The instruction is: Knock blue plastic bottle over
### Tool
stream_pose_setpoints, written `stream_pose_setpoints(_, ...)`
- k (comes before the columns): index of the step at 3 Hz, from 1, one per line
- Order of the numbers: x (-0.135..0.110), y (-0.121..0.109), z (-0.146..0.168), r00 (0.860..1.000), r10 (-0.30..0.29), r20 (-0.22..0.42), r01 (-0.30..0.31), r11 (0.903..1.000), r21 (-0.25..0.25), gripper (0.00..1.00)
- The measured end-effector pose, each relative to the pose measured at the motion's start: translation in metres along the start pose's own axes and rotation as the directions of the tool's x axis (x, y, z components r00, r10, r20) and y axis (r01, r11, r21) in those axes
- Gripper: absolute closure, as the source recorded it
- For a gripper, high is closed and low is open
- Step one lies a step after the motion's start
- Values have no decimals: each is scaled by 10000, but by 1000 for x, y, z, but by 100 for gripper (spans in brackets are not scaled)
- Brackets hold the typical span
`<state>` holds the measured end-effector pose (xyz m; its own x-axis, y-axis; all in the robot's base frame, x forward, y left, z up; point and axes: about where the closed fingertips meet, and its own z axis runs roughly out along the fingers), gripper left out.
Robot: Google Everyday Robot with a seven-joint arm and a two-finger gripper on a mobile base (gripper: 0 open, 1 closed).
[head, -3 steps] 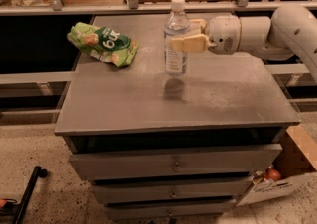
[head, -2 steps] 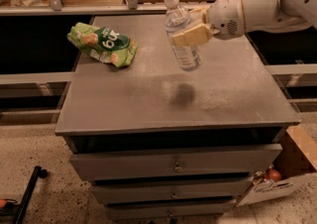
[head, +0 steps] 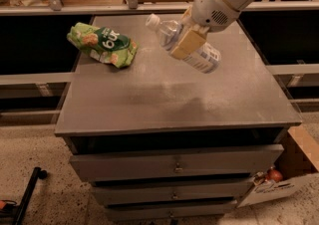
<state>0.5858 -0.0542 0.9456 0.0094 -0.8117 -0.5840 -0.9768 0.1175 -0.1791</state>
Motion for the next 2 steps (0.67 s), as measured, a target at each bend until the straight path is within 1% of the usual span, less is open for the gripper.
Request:
stream_pose_setpoints(1,40,23,21,9661,-838,-2442,629,9938,-920,100)
stream_pose_setpoints(2,78,44,36,8798,-1547,-4494,797,9802,-1815,82)
